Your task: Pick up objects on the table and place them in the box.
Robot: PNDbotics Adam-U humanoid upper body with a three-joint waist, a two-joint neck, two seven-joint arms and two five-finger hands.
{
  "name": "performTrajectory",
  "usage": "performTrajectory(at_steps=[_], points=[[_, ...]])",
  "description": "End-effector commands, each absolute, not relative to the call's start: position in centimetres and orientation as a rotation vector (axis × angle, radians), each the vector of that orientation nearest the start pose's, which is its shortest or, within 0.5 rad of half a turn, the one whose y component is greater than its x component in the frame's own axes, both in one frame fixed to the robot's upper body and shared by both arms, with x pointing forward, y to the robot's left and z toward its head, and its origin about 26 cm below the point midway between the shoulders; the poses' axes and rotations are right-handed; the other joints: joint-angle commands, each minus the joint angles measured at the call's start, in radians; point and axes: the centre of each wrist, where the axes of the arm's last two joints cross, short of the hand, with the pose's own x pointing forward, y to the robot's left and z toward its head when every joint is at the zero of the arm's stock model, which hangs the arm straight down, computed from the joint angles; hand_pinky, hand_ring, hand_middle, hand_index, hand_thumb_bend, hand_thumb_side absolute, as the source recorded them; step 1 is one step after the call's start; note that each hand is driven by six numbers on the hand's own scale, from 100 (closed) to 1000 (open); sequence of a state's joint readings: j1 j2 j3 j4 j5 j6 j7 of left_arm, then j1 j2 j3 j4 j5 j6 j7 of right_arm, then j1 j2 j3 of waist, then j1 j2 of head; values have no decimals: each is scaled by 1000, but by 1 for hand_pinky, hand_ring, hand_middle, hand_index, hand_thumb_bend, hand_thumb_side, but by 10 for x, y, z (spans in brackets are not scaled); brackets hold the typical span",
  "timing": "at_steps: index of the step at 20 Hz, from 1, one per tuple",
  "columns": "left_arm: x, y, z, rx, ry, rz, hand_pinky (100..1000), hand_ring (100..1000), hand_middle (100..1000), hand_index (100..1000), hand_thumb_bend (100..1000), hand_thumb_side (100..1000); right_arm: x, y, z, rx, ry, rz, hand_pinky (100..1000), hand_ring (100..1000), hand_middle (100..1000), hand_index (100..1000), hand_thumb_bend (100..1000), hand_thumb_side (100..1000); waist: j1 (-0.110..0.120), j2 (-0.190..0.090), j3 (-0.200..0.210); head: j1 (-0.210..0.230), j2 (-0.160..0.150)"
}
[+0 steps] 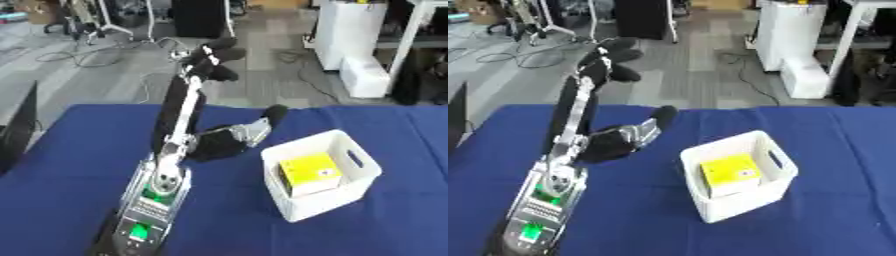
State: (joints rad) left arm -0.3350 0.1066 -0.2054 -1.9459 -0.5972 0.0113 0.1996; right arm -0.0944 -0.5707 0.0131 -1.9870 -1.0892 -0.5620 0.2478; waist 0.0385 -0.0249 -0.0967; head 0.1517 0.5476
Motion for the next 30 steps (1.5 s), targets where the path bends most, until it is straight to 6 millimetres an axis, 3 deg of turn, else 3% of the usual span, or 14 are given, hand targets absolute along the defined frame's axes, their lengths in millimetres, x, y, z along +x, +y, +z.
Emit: performTrajectory(at_steps=[1, 9, 17, 30], points=[[300, 170, 182, 566, -2361, -445, 648, 621, 819, 791, 542, 504, 276, -311, 174, 864, -2482, -3, 100, 217, 152, 319, 100, 1000, -7, -6, -1, 18, -41], [300, 169, 181, 552, -2366, -461, 649, 622, 819, 790, 542, 512, 276, -311, 174, 868, -2479, 6, 100, 217, 152, 319, 100, 1000, -8, -8, 0, 32, -74], [301, 170, 181, 551, -2366, -461, 650, 623, 819, 790, 543, 515, 276, -311, 174, 878, -2475, 22, 100, 217, 152, 319, 100, 1000, -7, -10, 2, 40, -60], [301, 170, 182, 555, -2363, -467, 653, 625, 820, 789, 545, 514, 276, -312, 175, 890, -2478, 36, 100, 217, 153, 320, 100, 1000, -6, -14, 3, 13, -61]])
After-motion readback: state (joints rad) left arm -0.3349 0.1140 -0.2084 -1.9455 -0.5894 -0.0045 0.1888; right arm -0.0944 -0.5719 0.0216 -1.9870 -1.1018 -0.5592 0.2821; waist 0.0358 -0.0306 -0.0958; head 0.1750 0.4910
